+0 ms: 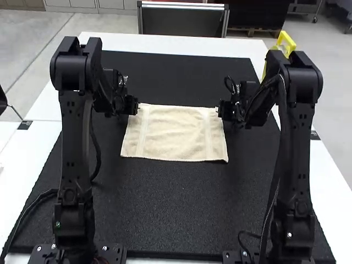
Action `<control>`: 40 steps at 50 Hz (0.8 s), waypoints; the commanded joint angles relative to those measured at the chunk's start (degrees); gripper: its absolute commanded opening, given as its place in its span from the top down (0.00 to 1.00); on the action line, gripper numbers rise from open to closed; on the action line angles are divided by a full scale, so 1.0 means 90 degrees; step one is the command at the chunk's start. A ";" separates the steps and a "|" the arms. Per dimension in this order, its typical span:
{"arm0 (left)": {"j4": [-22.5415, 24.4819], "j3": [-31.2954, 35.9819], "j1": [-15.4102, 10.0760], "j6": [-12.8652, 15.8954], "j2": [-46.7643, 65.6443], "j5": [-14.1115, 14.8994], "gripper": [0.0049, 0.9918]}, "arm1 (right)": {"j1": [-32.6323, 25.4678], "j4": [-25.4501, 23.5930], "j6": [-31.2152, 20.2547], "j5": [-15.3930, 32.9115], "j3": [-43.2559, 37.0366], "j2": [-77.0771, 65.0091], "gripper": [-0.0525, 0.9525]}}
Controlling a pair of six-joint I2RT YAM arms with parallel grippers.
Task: Fold the towel.
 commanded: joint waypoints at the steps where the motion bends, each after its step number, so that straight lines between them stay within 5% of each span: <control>1: 0.0032 0.0155 0.0060 -0.0043 0.0227 0.0110 0.35 | 0.0262 -0.0024 0.0104 -0.0189 0.0172 0.0247 0.38; 10: 0.0032 0.0116 0.0080 -0.0063 0.0227 0.0140 0.50 | 0.0262 -0.0014 0.0163 -0.0228 0.0202 0.0286 0.59; 31: 0.0052 0.0087 0.0129 -0.0053 0.0227 0.0140 0.51 | 0.0262 -0.0131 0.0260 -0.0501 0.0319 0.0423 0.59; 40: 0.0062 0.0087 0.0119 -0.0053 0.0237 0.0140 0.51 | 0.0282 -0.0209 0.0163 -0.0521 0.0309 0.0423 0.50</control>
